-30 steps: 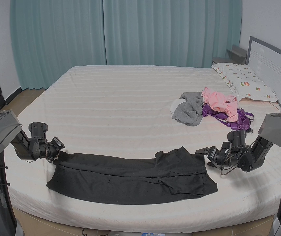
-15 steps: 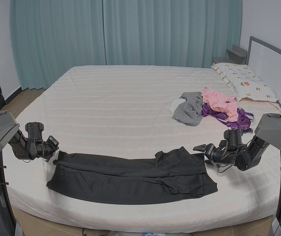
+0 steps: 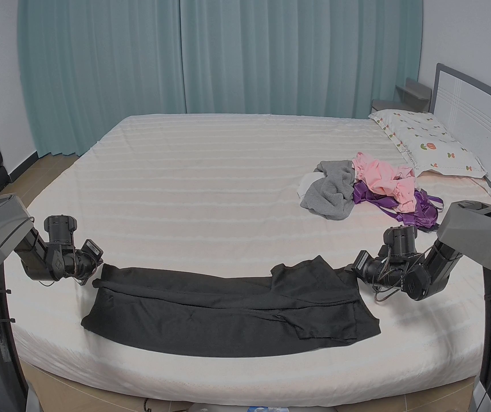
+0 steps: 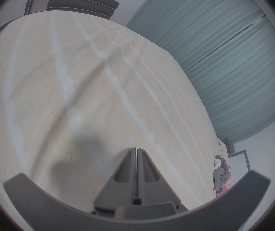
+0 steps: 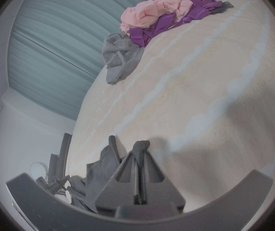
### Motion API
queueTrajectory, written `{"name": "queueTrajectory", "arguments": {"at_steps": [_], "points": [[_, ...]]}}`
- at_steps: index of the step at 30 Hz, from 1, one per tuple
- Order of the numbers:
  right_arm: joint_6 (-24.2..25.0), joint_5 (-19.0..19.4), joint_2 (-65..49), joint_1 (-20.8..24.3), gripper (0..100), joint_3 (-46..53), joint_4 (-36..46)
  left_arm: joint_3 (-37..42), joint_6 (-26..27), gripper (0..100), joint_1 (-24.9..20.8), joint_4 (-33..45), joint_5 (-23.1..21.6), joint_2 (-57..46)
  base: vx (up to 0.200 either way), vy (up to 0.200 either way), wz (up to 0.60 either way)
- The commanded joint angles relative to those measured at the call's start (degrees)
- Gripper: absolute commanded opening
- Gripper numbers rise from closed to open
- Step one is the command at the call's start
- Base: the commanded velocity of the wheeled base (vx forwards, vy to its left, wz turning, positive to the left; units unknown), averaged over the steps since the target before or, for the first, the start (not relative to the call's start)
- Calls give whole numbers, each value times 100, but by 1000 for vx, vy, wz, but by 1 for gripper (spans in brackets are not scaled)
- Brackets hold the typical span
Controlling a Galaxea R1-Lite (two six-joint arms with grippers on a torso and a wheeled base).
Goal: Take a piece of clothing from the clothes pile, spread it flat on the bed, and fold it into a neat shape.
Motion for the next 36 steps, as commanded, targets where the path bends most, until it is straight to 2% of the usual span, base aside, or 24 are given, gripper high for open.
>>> {"name": "queueTrajectory", "arguments": {"at_steps": [1, 4, 5, 10, 19, 22, 25, 26, 29, 36], "points": [[185, -49, -36, -61, 0, 98, -226, 21, -7, 0, -23, -7, -21, -36, 0, 0, 0], [176, -58, -10, -61, 0, 134, -235, 21, -7, 0, -32, -7, -21, -54, 0, 0, 0], [185, -58, -1, -61, 0, 134, -235, 21, -16, 100, -23, -7, -21, -71, 0, 0, 0], [194, -49, 17, -61, 0, 142, -244, 73, -130, 100, -23, -7, -109, -212, 0, 0, 0], [194, -49, 8, -61, 0, 169, -244, 179, -209, 100, -111, -7, -645, -238, 0, 0, 0], [203, -40, 8, -61, 0, 169, -244, 249, -165, 100, -155, -16, -733, -230, 0, 0, 0], [203, -40, 8, -61, 0, 169, -244, 355, 265, 100, -199, -16, -741, -186, 0, 0, 0], [203, -40, 8, -61, 0, 169, -244, 390, 344, 0, -199, -16, -741, -186, 0, 0, 0], [203, -40, 8, -61, 0, 160, -244, 425, 599, 0, -199, -16, -706, -186, 0, 0, 0], [247, -40, -27, -79, 0, 160, -244, 363, 564, 0, -111, -7, -627, -186, 0, 0, 0]]}}
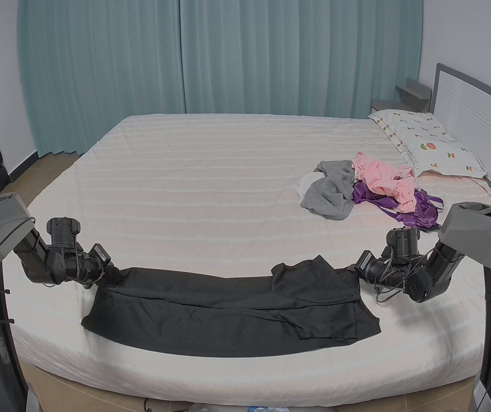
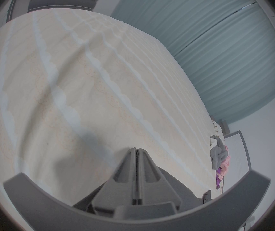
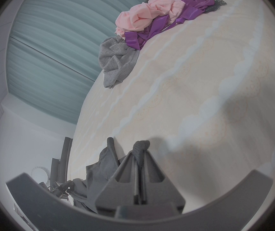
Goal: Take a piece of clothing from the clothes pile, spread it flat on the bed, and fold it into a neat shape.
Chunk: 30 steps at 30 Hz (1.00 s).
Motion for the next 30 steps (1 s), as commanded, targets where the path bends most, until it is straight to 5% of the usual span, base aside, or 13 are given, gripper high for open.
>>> {"name": "queueTrajectory", "arguments": {"at_steps": [1, 8, 29, 30], "points": [[15, 1, -27, -10, 0, -2, -2, -8, -16, 0, 56, 2, 28, 18, 0, 0, 0], [129, 1, -115, -150, 0, -2, -2, -114, -438, 0, 170, -306, 230, 53, 0, 0, 0], [103, -8, -89, -97, 0, 33, -2, -202, -412, 0, 117, -350, 388, 229, 0, 0, 0], [103, -8, -89, -97, 100, 33, -2, -202, -412, 100, 117, -350, 388, 229, 0, 0, 0]]}}
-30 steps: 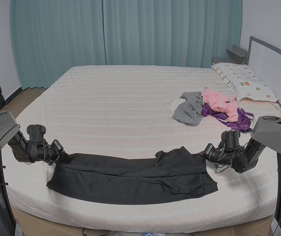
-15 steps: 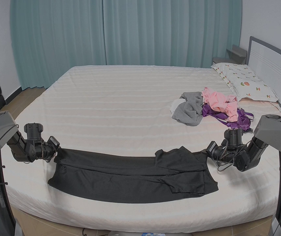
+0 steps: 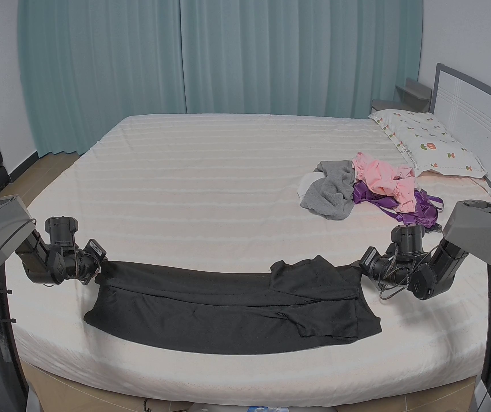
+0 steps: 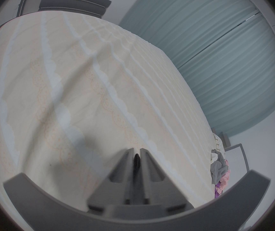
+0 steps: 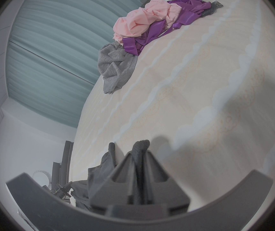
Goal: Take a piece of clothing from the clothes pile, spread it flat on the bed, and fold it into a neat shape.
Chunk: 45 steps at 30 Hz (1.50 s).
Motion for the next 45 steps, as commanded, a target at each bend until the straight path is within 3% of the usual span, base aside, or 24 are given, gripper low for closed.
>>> {"name": "queueTrajectory", "arguments": {"at_steps": [1, 6, 11, 19, 27, 37, 45], "points": [[5, 12, -26, 32, 100, 47, -9, 25, -11, 100, -1, 6, -1, -5, 0, 0, 0], [31, 65, -598, 32, 100, 548, -158, 227, -46, 100, 34, 24, -1, -277, 0, 0, 0], [31, 65, -1345, 155, 100, 1339, -413, 1115, -55, 100, 105, -20, -265, -1288, 0, 0, 0], [49, 39, -2057, 348, 100, 2227, -439, 1889, -90, 100, 8, -3, -317, -1666, -75, 0, 0], [620, 3, -2303, 507, 100, 2851, -457, 2759, -204, 100, -27, -20, -317, -1982, -150, 0, 0], [637, -5, -2224, 515, 100, 3115, -668, 2811, -231, 100, -124, -20, -221, -1754, 0, 0, 0], [637, -32, -2180, 533, 100, 3202, -659, 2548, -283, 100, -177, -20, 140, -1393, 0, 0, 0]]}}
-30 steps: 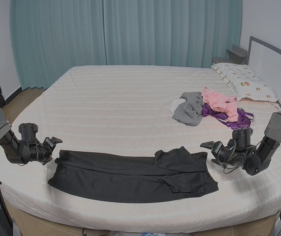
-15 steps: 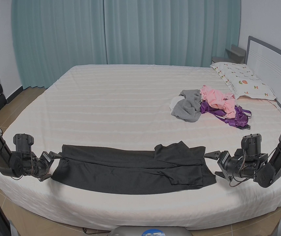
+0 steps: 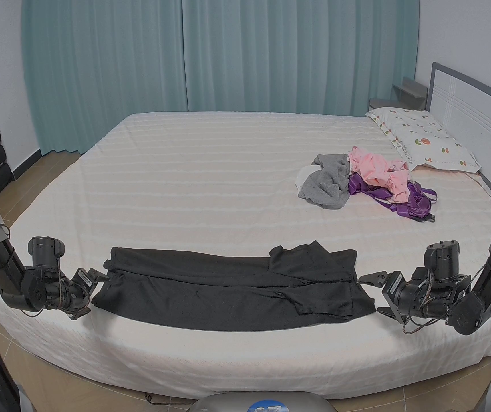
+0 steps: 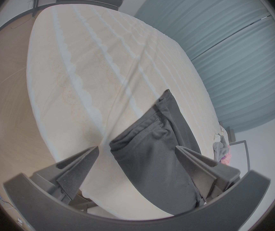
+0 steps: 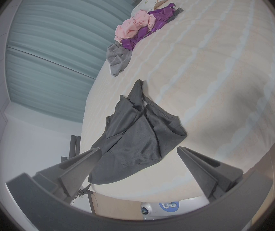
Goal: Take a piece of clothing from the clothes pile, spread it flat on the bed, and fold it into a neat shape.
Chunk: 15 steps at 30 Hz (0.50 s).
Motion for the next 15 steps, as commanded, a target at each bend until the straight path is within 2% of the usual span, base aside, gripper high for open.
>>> {"name": "queueTrajectory", "arguments": {"at_steps": [1, 5, 6, 15], "points": [[-3, -32, 61, 41, 100, 45, 7, -167, -3, 100, -16, -3, 119, 356, 0, 0, 0], [-3, -243, 105, 217, 100, 81, 33, -308, -3, 100, -16, -3, 172, 496, 0, 0, 0], [-3, -305, 131, 296, 100, 98, 15, -308, -3, 0, -25, -3, 172, 496, 0, 0, 0], [-11, -797, 650, 621, 100, 19, 68, -158, -170, 0, -33, 14, 207, 417, 0, 0, 0]]}}
